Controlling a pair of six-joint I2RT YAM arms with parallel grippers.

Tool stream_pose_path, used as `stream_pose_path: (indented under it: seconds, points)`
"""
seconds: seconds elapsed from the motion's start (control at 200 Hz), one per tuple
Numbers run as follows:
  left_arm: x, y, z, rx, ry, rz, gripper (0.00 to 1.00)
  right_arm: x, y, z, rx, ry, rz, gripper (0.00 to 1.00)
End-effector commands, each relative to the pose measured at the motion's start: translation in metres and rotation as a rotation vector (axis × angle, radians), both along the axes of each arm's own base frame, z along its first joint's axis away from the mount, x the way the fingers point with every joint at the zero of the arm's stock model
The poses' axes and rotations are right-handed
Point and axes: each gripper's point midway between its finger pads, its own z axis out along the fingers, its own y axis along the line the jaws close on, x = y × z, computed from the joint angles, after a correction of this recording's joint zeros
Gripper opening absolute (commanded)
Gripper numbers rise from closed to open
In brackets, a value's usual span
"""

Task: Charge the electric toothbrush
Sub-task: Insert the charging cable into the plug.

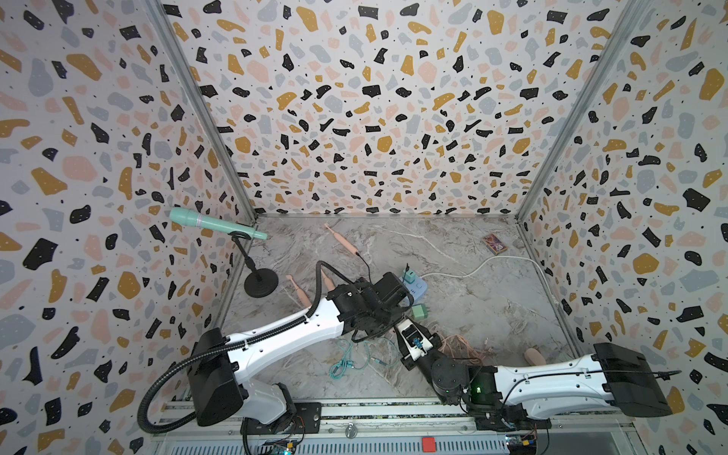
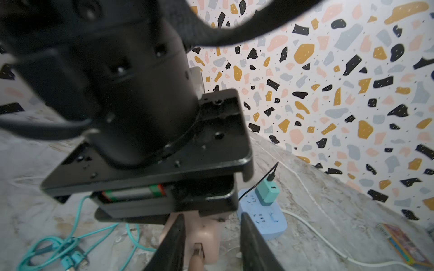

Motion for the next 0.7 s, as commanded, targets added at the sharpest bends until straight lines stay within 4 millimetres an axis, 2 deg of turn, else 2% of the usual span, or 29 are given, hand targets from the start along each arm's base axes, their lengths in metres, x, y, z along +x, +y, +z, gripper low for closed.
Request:
stream_pose_path:
  seconds: [0.0,0.125,0.24,0.295,0.391,0.501,0.696]
  points:
    - [-0.007,0.008,0.0,0.004,0.026,-0.012,0.0,-0.01,-0.011,0.004,0.039,0.032,-0.012,0.48]
    - [-0.001,0.016,-0.002,0.02,0.034,0.007,0.0,-0.028,-0.018,0.009,0.072,0.055,0.05,0.59]
    - [0.0,0.022,0.0,0.022,0.04,0.025,0.0,-0.039,-0.027,0.014,0.123,0.108,0.123,0.61]
    - [0.001,0.022,0.001,0.011,0.044,0.034,0.0,-0.043,-0.032,0.019,0.167,0.133,0.167,0.65]
    - [0.001,0.023,0.002,0.003,0.045,0.044,0.0,-0.053,-0.036,0.028,0.206,0.133,0.284,0.65]
    - [0.001,0.026,0.001,0.009,0.049,0.052,0.0,-0.052,-0.032,0.02,0.136,0.124,0.337,0.65]
    - [-0.001,0.026,-0.002,0.013,0.06,0.055,0.0,-0.05,-0.003,-0.002,-0.087,0.06,0.359,0.62]
